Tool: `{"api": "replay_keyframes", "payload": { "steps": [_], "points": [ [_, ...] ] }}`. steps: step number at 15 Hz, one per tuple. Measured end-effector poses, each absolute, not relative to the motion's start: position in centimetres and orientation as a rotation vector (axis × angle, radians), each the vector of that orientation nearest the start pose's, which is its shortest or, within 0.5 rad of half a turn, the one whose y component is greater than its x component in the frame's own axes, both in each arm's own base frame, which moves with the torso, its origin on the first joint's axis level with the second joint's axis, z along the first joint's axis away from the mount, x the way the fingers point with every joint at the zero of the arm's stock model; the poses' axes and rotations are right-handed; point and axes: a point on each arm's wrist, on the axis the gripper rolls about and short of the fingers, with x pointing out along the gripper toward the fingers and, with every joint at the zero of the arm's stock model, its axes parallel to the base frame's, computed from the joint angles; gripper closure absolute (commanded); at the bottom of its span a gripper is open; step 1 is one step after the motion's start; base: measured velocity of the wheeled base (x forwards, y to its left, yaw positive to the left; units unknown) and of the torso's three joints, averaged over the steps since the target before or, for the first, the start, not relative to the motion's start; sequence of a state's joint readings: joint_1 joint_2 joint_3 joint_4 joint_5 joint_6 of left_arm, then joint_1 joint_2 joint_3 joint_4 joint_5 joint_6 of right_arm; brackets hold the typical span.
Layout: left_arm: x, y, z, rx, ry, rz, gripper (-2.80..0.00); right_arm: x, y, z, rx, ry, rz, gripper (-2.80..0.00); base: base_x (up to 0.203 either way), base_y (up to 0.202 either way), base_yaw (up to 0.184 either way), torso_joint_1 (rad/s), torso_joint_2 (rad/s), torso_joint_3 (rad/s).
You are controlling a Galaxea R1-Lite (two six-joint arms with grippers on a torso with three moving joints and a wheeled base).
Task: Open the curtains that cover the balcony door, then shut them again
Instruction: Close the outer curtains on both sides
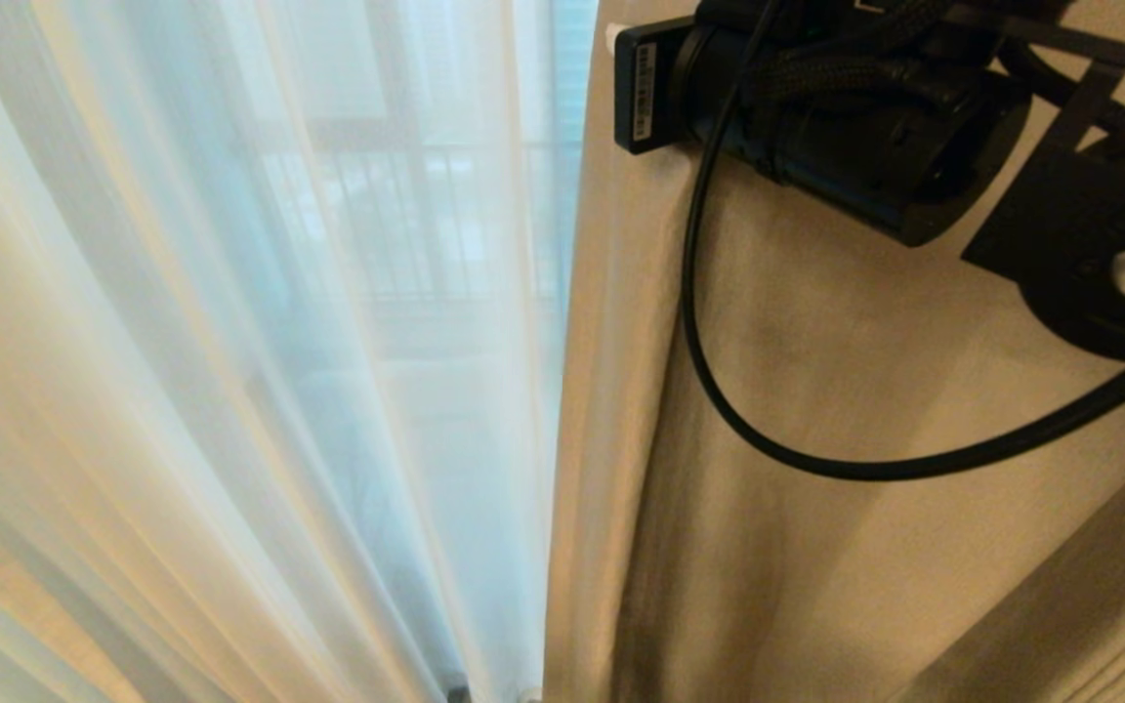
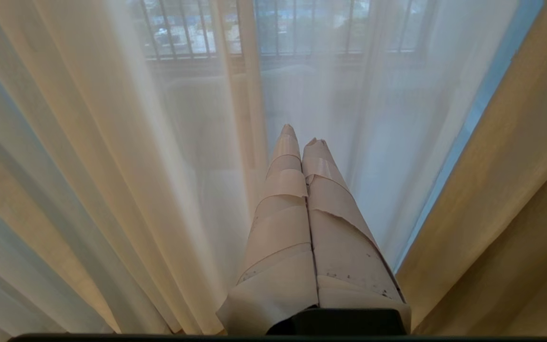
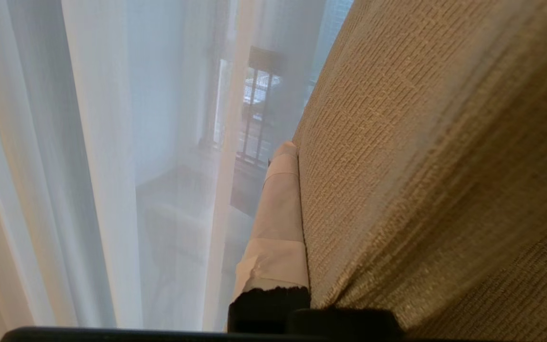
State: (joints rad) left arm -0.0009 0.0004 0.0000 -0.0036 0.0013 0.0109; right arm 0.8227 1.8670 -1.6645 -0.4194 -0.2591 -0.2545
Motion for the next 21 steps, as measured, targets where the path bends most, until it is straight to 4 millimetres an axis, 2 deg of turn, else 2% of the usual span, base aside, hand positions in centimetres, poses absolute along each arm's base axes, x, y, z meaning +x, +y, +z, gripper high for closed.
{"api": "replay_keyframes", "payload": {
  "steps": [8, 15, 16, 21],
  "points": [
    [-2.3, 0.0, 7.6, 0.010, -0.003, 0.000, 0.00, 25.3, 26.0, 35.3, -0.136, -0.256, 0.527, 0.00, 0.000, 0.000, 0.000, 0.000, 0.00, 0.000],
    [-2.3, 0.0, 7.6, 0.011, -0.003, 0.000, 0.00, 25.0, 22.8, 36.1, -0.136, -0.259, 0.469, 0.00, 0.000, 0.000, 0.000, 0.000, 0.00, 0.000],
    [-2.3, 0.0, 7.6, 0.011, -0.003, 0.000, 0.00, 24.9, 22.1, 36.4, -0.134, -0.263, 0.454, -2.80, 0.000, 0.000, 0.000, 0.000, 0.00, 0.000],
    [-2.3, 0.0, 7.6, 0.011, -0.003, 0.001, 0.00, 24.2, 19.8, 37.7, -0.117, -0.294, 0.411, -2.80, 0.000, 0.000, 0.000, 0.000, 0.00, 0.000]
  ]
}}
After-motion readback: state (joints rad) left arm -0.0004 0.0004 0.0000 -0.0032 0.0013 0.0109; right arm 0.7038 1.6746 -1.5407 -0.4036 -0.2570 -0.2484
